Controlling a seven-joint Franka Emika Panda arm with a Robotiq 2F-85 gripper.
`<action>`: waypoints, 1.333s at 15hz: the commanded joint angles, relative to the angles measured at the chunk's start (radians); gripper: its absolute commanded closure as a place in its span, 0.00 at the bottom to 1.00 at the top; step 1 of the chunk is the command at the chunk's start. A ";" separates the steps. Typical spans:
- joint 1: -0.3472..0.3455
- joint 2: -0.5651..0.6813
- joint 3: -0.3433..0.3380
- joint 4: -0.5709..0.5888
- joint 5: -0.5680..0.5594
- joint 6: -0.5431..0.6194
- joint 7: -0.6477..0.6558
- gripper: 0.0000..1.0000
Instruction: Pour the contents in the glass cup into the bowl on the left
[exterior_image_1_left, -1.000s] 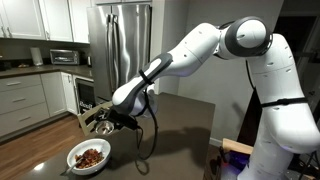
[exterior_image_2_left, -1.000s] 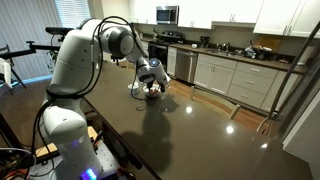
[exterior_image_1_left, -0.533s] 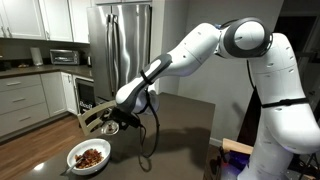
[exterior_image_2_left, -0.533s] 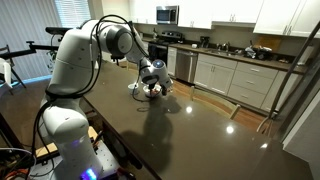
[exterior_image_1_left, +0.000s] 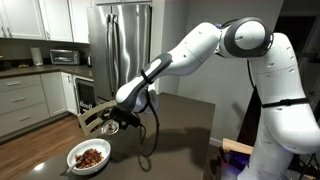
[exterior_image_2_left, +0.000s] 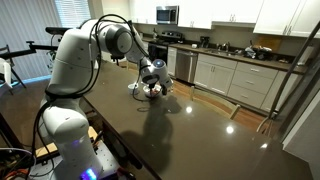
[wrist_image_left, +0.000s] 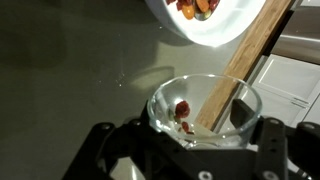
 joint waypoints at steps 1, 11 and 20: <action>-0.030 -0.008 0.015 0.011 0.025 -0.062 0.013 0.47; -0.137 -0.017 0.083 0.057 0.146 -0.278 -0.005 0.47; -0.038 -0.007 -0.028 0.076 0.218 -0.278 -0.020 0.22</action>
